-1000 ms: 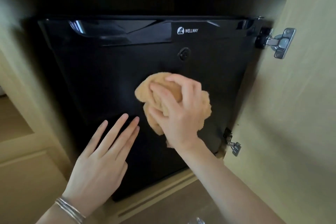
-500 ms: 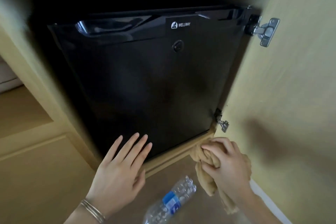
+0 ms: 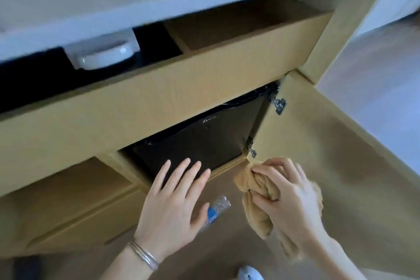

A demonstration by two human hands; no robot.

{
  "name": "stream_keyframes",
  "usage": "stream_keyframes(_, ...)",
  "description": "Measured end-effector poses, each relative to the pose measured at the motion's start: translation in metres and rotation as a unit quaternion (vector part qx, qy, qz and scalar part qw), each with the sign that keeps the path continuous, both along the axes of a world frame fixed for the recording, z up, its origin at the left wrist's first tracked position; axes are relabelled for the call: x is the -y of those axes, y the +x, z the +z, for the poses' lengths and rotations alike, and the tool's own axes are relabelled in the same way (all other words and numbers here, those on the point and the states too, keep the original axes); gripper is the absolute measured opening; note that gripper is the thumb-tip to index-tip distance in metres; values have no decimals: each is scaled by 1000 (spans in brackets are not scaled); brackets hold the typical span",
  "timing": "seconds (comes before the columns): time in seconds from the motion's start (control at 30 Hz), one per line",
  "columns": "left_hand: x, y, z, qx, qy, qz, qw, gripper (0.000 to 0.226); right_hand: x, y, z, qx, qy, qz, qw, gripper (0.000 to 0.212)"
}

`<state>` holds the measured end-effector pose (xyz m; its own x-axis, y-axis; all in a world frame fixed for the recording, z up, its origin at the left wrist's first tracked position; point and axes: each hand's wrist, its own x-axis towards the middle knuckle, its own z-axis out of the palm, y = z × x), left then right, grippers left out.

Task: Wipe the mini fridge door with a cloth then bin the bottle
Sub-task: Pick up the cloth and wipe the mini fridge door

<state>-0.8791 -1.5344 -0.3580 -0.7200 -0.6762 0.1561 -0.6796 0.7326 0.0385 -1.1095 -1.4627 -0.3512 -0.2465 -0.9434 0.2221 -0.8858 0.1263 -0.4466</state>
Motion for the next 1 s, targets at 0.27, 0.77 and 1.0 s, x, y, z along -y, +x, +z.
stream_keyframes(0.27,-14,6,190,1,4,14,1000,54,-13,7,192,7,-5,4,1000,29)
stream_keyframes(0.77,3,-4,376,6,-12,113,994,57,41,-9,385,38,-19,74,996,36)
stream_keyframes(1.0,29,4,373,-1,-14,154,988,57,100,3,388,53,-15,114,992,34)
